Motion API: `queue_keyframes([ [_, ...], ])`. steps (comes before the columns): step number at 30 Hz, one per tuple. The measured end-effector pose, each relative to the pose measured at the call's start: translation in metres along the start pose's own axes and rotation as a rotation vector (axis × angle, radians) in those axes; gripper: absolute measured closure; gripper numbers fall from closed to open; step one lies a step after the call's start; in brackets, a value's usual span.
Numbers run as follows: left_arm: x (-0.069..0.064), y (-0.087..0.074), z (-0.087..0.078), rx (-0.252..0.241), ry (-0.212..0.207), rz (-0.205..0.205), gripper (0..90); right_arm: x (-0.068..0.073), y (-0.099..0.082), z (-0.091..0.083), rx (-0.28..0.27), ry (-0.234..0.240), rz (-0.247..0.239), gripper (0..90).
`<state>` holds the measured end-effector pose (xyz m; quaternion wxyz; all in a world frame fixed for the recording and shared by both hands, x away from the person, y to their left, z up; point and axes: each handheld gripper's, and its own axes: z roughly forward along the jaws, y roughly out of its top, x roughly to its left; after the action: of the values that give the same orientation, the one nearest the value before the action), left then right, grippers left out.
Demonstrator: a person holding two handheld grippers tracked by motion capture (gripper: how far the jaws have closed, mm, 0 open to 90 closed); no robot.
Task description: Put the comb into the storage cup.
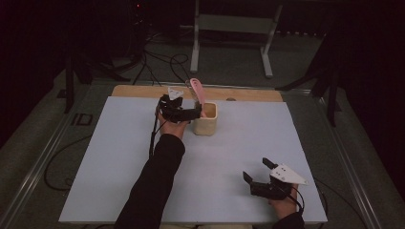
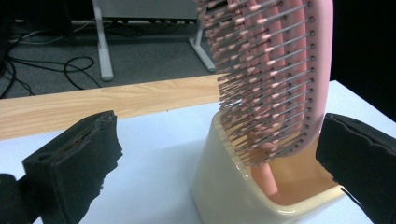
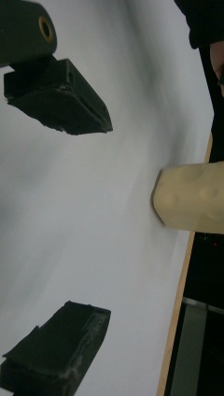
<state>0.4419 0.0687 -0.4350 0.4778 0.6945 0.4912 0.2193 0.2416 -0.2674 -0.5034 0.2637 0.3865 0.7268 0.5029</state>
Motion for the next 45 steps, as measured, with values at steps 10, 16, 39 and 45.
queue_keyframes([
  [10, 0.013, -0.001, -0.012, -0.015, -0.011, -0.024, 0.0, 0.0, 0.0, 0.0, 0.0, 0.0, 0.003, 9.3],
  [16, 0.021, -0.004, -0.019, -0.016, -0.011, -0.021, 0.0, 0.001, 0.0, 0.0, 0.001, 0.001, 0.004, 9.3],
  [39, 0.053, -0.03, -0.069, -0.036, -0.034, -0.004, 0.0, 0.001, -0.001, 0.001, 0.005, -0.001, 0.0, 9.3],
  [45, 0.059, -0.04, -0.08, -0.03, -0.039, 0.005, 0.0, 0.001, -0.001, 0.001, 0.005, -0.002, 0.0, 9.3],
])
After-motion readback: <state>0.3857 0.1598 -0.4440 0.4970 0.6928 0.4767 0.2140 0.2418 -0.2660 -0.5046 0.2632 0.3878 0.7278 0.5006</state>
